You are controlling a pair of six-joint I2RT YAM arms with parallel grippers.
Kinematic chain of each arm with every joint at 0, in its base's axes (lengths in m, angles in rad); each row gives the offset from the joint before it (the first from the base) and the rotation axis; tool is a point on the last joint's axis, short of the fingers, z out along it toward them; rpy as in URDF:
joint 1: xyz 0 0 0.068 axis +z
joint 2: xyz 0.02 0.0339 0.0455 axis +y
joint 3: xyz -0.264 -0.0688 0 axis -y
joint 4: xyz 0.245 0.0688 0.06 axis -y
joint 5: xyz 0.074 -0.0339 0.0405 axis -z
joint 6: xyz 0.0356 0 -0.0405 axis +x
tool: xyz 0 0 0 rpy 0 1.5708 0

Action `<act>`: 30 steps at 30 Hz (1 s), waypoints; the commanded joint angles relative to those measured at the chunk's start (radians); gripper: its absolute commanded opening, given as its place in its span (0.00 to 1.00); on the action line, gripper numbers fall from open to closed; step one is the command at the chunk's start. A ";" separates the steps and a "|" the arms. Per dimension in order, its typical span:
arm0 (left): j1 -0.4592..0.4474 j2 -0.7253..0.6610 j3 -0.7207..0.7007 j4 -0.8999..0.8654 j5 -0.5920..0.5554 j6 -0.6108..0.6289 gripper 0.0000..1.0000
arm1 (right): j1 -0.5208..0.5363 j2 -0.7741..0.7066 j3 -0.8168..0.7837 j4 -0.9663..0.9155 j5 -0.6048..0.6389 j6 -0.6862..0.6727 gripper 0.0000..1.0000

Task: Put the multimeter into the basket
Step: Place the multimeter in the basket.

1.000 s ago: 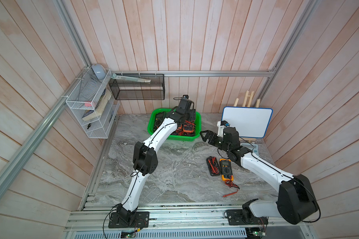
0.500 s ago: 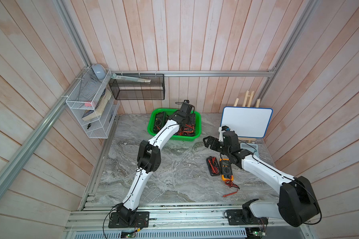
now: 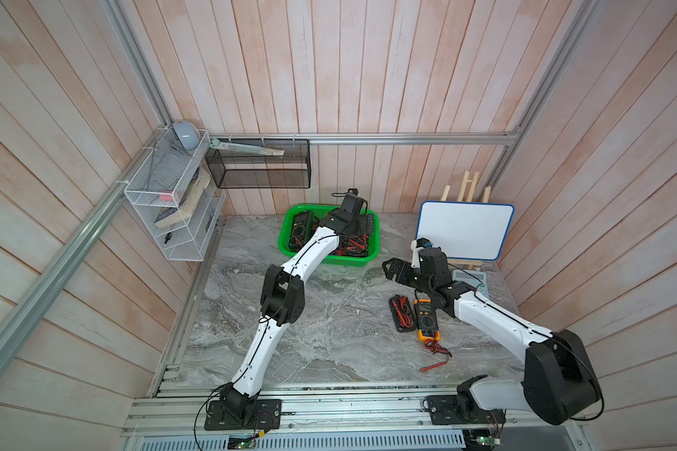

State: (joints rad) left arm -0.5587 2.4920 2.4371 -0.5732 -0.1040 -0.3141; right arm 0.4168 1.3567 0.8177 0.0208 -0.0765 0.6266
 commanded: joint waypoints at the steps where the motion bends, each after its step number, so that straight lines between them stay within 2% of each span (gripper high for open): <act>1: 0.002 -0.017 0.027 0.018 0.019 0.012 1.00 | -0.003 0.004 0.007 -0.017 -0.002 -0.013 0.98; 10: 0.003 -0.104 0.002 0.013 0.020 0.028 1.00 | -0.002 -0.001 0.000 -0.021 -0.001 -0.020 0.98; 21: 0.001 -0.278 -0.138 -0.015 0.023 0.046 1.00 | -0.003 -0.008 -0.060 -0.084 0.036 -0.057 0.98; 24: 0.002 -0.343 -0.219 -0.013 0.021 0.042 0.99 | -0.002 -0.016 -0.088 -0.100 0.047 -0.057 0.98; 30: 0.003 -0.525 -0.506 0.070 0.015 0.014 1.00 | -0.003 -0.029 -0.137 -0.123 0.053 -0.061 0.98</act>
State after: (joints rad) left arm -0.5587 2.0319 2.0182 -0.5404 -0.0860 -0.2897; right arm 0.4168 1.3506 0.6975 -0.0723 -0.0456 0.5838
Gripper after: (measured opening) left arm 0.995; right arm 0.980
